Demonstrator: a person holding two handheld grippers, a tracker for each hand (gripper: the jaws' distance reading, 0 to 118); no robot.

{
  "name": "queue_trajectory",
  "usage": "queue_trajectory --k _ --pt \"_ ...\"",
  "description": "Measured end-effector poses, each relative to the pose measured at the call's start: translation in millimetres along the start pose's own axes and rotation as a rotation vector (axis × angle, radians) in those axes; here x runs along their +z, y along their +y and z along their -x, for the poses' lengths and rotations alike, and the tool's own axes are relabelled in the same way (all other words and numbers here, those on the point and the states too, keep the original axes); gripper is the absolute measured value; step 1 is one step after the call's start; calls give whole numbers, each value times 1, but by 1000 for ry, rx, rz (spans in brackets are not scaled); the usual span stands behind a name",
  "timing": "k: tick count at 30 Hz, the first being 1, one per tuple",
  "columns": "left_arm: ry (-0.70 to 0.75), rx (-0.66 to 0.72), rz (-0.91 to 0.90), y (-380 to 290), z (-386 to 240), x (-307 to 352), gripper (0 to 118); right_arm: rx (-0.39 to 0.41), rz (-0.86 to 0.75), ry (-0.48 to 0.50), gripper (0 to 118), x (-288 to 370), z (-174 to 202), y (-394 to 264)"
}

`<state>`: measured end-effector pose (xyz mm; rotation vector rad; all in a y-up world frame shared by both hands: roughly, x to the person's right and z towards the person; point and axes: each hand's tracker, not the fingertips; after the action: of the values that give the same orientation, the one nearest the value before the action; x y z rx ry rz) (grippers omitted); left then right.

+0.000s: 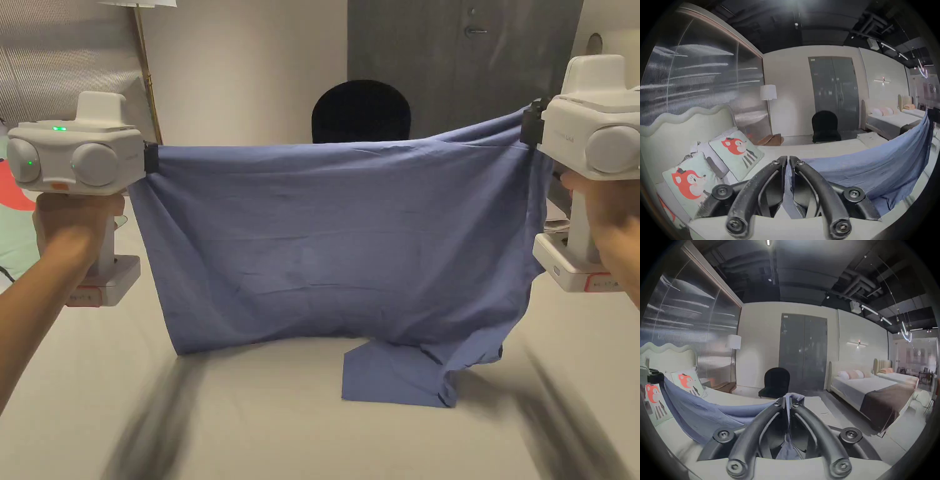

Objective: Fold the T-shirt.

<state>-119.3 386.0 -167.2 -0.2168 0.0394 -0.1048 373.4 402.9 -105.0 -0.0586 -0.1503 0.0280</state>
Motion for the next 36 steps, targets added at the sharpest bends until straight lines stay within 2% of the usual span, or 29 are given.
queue_trajectory --k 7,12,24,36 --pt "-17 8 130 -76 -4 -16 1 -46 145 14 2 0 0 -78" --pt "-37 21 202 -127 -1 2 1 -65 237 26 2 28 -1 -131" --pt "-76 48 355 -238 21 109 1 -169 399 86 3 161 -22 -225" --pt "-108 104 422 -317 52 238 1 -224 445 100 2 313 -39 -268"
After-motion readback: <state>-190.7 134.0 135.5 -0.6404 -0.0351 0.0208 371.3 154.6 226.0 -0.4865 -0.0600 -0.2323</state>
